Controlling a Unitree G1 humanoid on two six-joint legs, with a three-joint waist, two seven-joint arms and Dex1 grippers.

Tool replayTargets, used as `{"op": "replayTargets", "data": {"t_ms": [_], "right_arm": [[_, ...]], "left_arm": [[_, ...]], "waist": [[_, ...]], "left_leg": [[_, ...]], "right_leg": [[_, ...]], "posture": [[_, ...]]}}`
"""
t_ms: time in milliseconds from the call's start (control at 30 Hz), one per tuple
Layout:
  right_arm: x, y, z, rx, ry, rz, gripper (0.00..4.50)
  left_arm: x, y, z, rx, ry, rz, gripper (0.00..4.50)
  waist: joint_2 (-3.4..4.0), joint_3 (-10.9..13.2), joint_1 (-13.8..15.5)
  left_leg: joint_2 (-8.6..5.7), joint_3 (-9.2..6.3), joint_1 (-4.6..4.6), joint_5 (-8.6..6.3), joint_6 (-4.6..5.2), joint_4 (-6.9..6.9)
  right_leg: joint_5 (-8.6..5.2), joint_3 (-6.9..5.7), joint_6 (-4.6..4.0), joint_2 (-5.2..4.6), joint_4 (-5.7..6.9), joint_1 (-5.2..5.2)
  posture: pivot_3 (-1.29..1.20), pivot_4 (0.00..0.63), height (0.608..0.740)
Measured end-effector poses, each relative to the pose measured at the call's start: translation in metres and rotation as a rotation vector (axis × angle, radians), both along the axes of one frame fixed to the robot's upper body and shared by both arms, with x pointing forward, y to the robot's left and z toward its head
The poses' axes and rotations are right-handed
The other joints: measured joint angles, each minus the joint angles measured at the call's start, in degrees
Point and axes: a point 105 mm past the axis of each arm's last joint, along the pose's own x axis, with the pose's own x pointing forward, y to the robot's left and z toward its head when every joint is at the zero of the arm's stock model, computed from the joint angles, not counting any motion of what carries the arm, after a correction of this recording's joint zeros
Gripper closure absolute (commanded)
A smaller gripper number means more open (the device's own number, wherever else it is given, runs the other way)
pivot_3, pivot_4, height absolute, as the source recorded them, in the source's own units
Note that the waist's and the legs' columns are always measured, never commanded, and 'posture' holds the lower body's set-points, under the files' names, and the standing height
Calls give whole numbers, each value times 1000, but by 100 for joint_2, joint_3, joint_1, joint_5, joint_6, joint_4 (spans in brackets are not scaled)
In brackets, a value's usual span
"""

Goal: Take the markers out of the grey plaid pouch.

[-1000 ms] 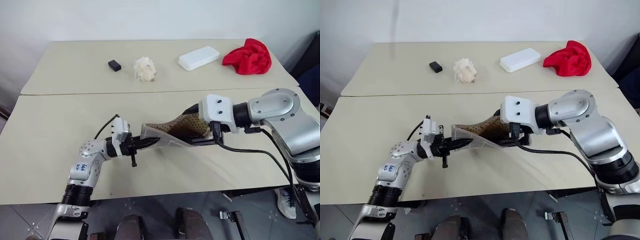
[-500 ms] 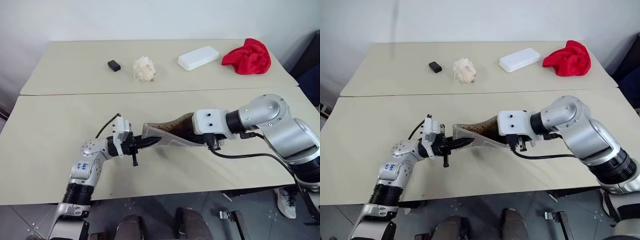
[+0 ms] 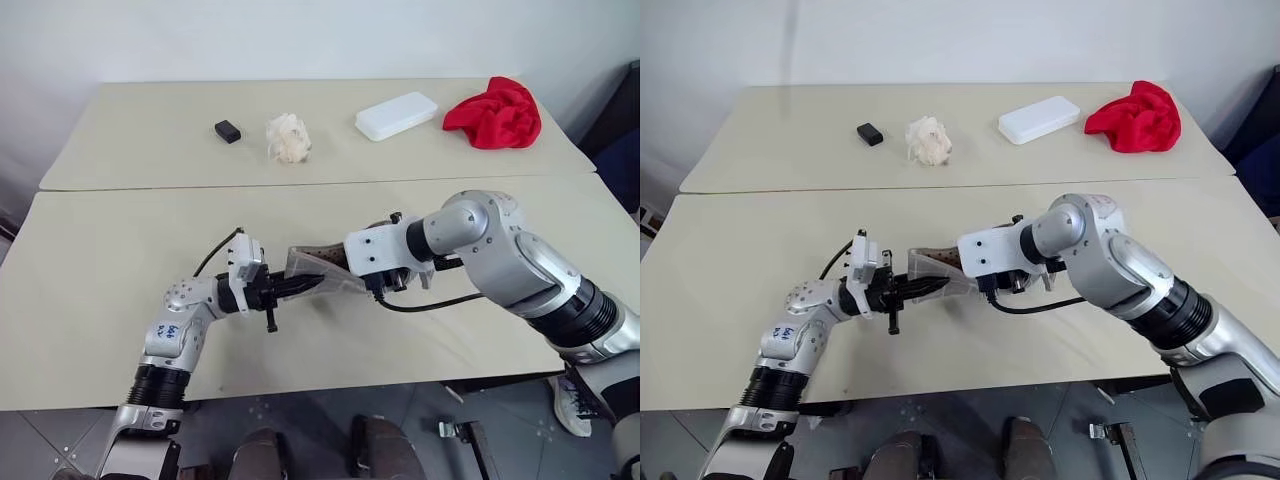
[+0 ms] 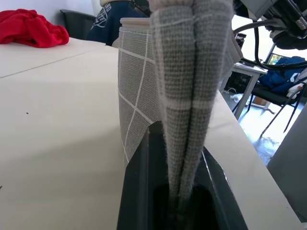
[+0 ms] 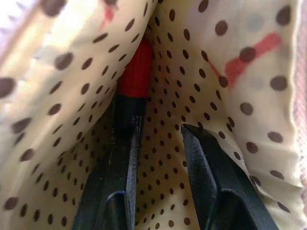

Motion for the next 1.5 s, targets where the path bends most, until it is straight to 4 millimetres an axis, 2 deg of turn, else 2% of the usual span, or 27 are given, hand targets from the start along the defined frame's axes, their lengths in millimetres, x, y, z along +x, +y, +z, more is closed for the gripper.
{"op": "replayTargets", "data": {"t_ms": [67,100,300,367,500,600,800,1000,1267,1500], "right_arm": [[1,0,-1,-7,5,-2,2998],[1,0,-2,-9,7,-3,2827],[0,0,-7,5,26,-10,1243],[-2,-1,-8,5,52,-3,1243],[-3,-1,-24,1,119,-13,1243],[2,-4,-30,1,131,-36,1944],[1,0,-38,5,155,-27,3848],[2,2,-34,26,133,-16,3887],[-8,7,-7,129,81,48,3887],[-22,-2,-5,269,206,71,3887]], "left_arm": [[0,0,0,1,2,-3,4500],[0,-1,-1,2,2,-4,4500],[-1,-3,-3,11,15,-11,4500],[-1,-3,-4,12,21,-9,4500],[-2,-4,-3,9,14,-14,4500],[-2,-4,-3,8,13,-11,4500],[-3,-6,-3,11,14,-24,4500],[-3,-6,-3,10,10,-23,4500],[-5,-2,10,-11,-51,-14,4500],[-15,-4,16,-15,-87,-53,4500]], "waist": [[0,0,2],[0,0,2],[0,0,-2],[0,0,-4],[-1,0,-5],[-1,-1,-4],[-1,-1,-3],[-1,0,-3],[-1,0,2],[-1,0,3]], "left_leg": [[0,0,0,0,0,0],[0,0,0,0,0,0],[0,0,0,0,0,0],[0,0,1,0,0,-1],[0,0,1,0,0,1],[0,0,2,0,0,1],[0,0,2,0,-1,1],[0,0,1,0,0,1],[0,0,0,0,0,-1],[0,-1,1,0,0,-3]], "right_leg": [[0,0,0,0,0,0],[0,0,0,0,0,0],[0,0,0,0,1,0],[0,0,0,1,0,0],[0,0,0,1,1,1],[0,0,0,1,2,1],[0,0,0,1,3,1],[0,0,0,1,2,1],[0,0,0,0,0,0],[0,0,0,1,-1,1]], "posture": [[0,150,740],[0,150,740],[0,150,740],[0,150,740],[0,150,740],[0,150,740],[0,150,740],[0,150,740],[0,150,740],[0,150,740]]}}
